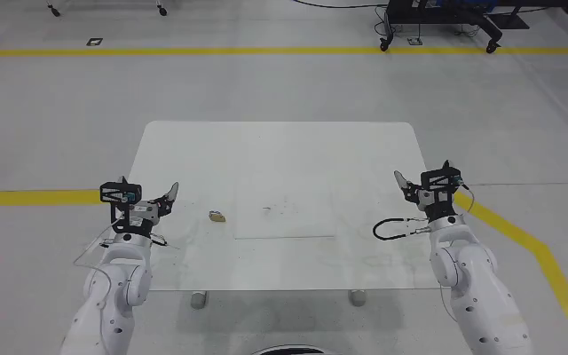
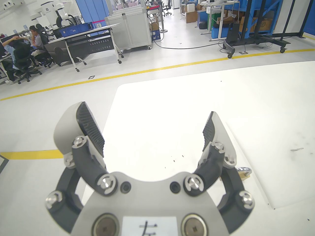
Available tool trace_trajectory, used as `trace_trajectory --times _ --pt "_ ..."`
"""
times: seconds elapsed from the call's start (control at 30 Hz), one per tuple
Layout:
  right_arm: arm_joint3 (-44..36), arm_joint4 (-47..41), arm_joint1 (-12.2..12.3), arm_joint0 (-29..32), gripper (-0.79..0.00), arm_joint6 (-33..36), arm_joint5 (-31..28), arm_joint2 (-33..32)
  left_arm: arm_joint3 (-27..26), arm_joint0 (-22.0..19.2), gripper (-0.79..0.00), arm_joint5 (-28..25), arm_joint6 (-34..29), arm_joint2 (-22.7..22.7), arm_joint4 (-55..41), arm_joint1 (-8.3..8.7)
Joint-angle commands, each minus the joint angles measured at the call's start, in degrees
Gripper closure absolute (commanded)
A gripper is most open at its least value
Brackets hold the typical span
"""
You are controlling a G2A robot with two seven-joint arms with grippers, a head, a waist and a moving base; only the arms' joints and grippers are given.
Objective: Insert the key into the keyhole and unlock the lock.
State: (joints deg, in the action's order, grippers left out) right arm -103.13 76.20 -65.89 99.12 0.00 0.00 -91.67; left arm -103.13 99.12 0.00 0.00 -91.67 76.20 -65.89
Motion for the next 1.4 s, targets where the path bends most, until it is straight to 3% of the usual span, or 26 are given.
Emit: trace_trajectory --times 0.0,0.3,0.5,0.83,0.9,0.93,1.0,1.03,1.07,1.1,1.37 --pt "0.0 0.0 0.0 0.0 -0.784 0.0 0.0 0.0 0.0 0.0 -0.784 0.0 0.0 0.0 0.0 0.00" --pt "-0.3 3.8 0.0 -1.7 -0.785 1.8 -2.7 2.8 0.0 0.0 -0.785 0.0 0.0 0.0 0.0 0.00" --pt "5.0 10.3 -0.4 -12.8 -0.785 6.6 -17.6 15.0 0.0 0.0 -0.785 0.0 0.0 0.0 0.0 0.00" --pt "23.5 6.7 -3.6 -32.4 -0.785 7.3 -40.1 33.8 0.0 0.0 -0.785 0.0 0.0 0.0 0.0 0.00" --pt "26.8 6.0 -4.4 -35.4 -0.785 7.5 -42.3 36.6 0.0 0.0 -0.785 0.0 0.0 0.0 0.0 0.00" --pt "29.6 4.9 -5.1 -37.6 -0.767 6.8 -45.5 39.0 0.0 0.0 -0.785 0.0 0.0 0.0 0.0 0.00" --pt "34.5 2.7 -6.2 -41.0 -0.557 5.6 -50.0 42.1 0.0 0.0 -0.785 0.0 0.0 0.0 0.0 0.00" --pt "36.7 2.1 -6.8 -42.7 -0.493 5.4 -51.1 43.5 0.0 0.0 -0.785 0.0 0.0 0.0 0.0 0.00" --pt "38.1 1.8 -7.2 -43.7 -0.493 5.3 -51.5 44.4 0.0 0.0 -0.785 0.0 0.0 0.0 0.0 0.00" --pt "40.7 1.4 -8.1 -45.4 -0.391 5.1 -51.2 46.1 0.0 0.0 -0.785 0.0 0.0 0.0 0.0 0.00" --pt "50.8 1.2 -12.6 -52.8 -0.336 6.4 -48.4 53.7 0.0 0.0 -0.785 0.0 0.0 0.0 0.0 0.00"
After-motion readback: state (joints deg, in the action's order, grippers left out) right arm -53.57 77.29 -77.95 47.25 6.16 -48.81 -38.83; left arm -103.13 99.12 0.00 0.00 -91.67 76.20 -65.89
